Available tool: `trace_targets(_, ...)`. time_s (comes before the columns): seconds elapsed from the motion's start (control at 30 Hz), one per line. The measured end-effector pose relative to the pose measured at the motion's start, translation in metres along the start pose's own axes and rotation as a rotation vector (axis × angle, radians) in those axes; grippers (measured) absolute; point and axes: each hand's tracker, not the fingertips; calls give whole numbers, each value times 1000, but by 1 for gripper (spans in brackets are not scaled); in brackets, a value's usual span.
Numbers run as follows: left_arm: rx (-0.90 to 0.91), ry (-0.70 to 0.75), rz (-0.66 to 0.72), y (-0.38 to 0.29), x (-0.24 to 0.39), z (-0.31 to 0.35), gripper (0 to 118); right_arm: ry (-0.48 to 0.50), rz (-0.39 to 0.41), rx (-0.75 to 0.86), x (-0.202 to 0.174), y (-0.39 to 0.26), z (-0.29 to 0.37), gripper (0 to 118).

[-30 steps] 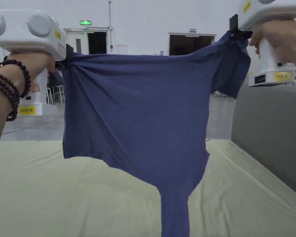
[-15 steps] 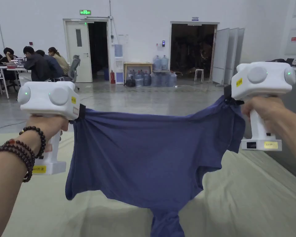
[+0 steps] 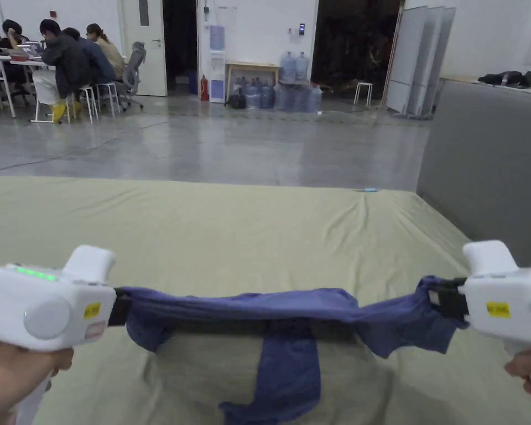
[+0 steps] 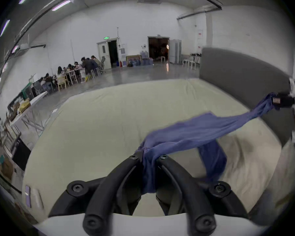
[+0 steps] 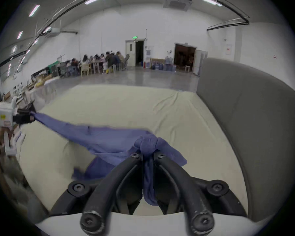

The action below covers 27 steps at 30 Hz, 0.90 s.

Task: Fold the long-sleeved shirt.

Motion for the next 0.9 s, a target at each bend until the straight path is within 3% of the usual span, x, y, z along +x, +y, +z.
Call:
trace_targets(0.07, -72, -7, -49, -46, 15, 5, 6, 8, 32, -94, -8, -54, -1, 6)
trace_targets(0.23, -273, -106, -5, -138, 32, 5, 6, 76, 35, -376, -25, -161, -15, 6)
trace_targets(0.3, -314, -66, -32, -155, 36, 4, 6, 119, 45, -487, -25, -186, -28, 6)
trace_targets(0.43, -319, -83, 8, -164, 29, 3, 4, 120, 34, -513, -35, -195, -22, 6)
trace_targets(0.47, -312, -84, 29, -164, 28, 5, 4, 121, 30, -512, -36, -194, -20, 7)
trace_targets(0.5, -270, -93, 57, -164, 27, 9, 4, 115, 25, -494, -37, -190, -16, 25)
trace_targets(0.53, -230, -94, 73, -161, 25, 14, 15, 90, 13, -446, -37, -182, -8, 52)
trace_targets(0.57, -202, -89, 75, -157, 24, 20, 46, 71, 8, -417, -37, -178, -1, 84)
trace_targets(0.6, -190, -80, 72, -153, 22, 26, 105, 59, -3, -383, -37, -171, 9, 105)
trace_targets(0.63, -188, -86, 70, -151, 22, 33, 116, 69, -8, -323, -35, -161, 20, 105)
trace_targets(0.67, -81, -141, 67, -151, 20, 47, 115, 76, -23, -265, -34, -151, 29, 105)
trace_targets(0.7, -128, -125, 69, -148, 20, 46, 115, 59, -44, -235, -29, -146, 27, 104)
trace_targets(0.83, -178, -93, 90, -135, 49, 60, 108, 25, -136, -262, -31, -129, 22, 93)
trace_targets(0.87, -176, -94, 91, -136, 52, 61, 88, 30, -144, -261, -32, -129, 17, 61)
trace_targets(0.9, -181, -88, 112, -138, 33, 38, 32, -24, -149, -248, -34, -133, 13, 0)
